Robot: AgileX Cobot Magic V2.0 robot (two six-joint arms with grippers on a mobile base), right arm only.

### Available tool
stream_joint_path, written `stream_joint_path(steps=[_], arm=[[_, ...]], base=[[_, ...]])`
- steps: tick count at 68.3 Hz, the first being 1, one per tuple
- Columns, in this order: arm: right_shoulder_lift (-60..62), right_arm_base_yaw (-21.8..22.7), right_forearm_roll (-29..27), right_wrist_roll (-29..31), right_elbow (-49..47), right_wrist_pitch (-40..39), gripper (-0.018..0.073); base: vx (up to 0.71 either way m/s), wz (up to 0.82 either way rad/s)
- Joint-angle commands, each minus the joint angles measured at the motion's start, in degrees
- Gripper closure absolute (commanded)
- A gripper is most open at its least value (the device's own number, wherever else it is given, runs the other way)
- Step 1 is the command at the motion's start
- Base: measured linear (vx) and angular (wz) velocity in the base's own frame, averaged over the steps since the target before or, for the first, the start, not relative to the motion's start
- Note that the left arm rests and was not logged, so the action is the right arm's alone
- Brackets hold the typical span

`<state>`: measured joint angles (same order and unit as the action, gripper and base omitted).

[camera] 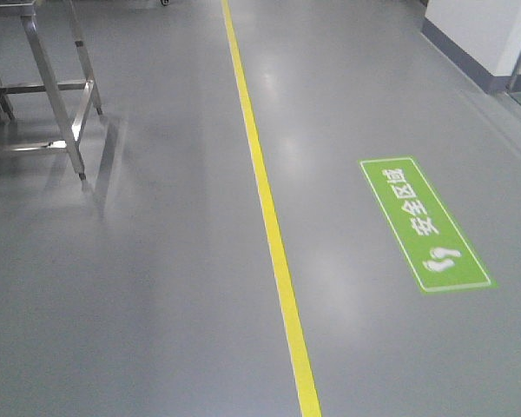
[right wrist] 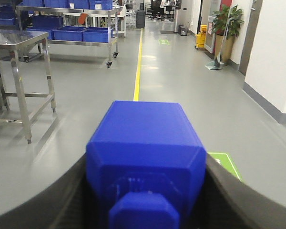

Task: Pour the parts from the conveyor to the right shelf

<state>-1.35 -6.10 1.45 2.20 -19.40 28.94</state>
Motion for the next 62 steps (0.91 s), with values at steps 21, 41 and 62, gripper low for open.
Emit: stream_joint_path(steps=[21, 41, 62], arm=[[-0.76, 0.22, 0.41, 0.4, -1.66, -4.7, 0.0565], [-0.76, 0.22, 0.41, 0.4, -1.66, -4.7, 0.0565], [-0.76, 0.22, 0.41, 0.4, -1.66, -4.7, 0.0565]], base=[[0.75, 0.1], [0.76, 0.06], [0.76, 0.03]])
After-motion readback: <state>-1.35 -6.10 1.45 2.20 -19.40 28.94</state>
